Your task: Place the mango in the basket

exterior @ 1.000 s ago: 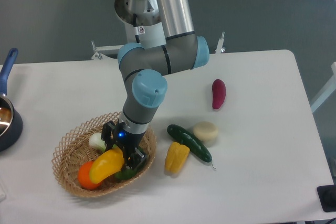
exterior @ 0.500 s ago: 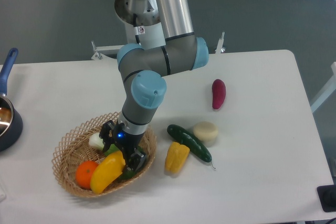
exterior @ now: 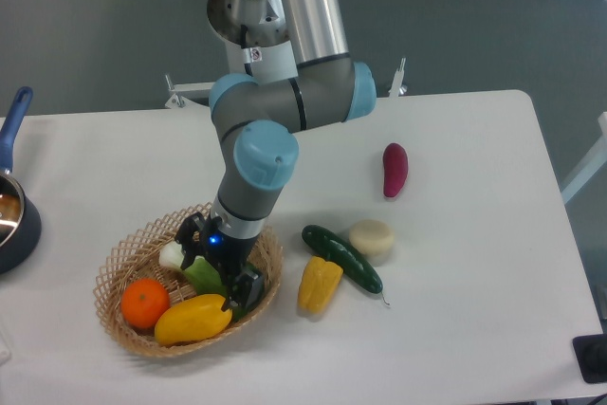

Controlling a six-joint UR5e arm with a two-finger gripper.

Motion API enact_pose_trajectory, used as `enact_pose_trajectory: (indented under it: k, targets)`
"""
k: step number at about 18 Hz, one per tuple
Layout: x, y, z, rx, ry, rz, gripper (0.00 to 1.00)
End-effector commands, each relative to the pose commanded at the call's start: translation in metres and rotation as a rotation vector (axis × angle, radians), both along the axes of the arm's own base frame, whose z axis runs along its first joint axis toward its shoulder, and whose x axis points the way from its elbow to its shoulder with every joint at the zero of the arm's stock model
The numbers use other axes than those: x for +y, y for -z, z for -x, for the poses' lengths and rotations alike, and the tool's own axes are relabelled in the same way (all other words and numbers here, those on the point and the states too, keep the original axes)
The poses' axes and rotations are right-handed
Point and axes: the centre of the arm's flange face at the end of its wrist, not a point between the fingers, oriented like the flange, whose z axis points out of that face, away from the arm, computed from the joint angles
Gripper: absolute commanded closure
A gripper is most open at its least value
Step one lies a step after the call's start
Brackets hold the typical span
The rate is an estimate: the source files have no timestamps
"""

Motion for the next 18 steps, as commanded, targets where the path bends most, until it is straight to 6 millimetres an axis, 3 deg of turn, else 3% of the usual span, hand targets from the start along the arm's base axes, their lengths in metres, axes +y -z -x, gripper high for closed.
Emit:
enact_pose_trajectory:
  k: [3,7,10,13,15,18]
  targets:
    - [-0.004,-0.052,0.019,0.072,-0.028,-0.066,0.0]
    - [-0.022,-0.129,0.068,0.209,-0.112,-0.141,0.0]
    - [-0.039,-0.171,0.1,0.288,-0.18,-0.164,0.0]
    - [-0.057,-0.195,0.125,0.423,-0.258,-0.096,0.0]
    - [-0.068,-0.208,0.13,0.474,-0.237,-0.07,0.0]
    - [-0.106,-0.227,0.146,0.524,-0.162,-0.01,0.0]
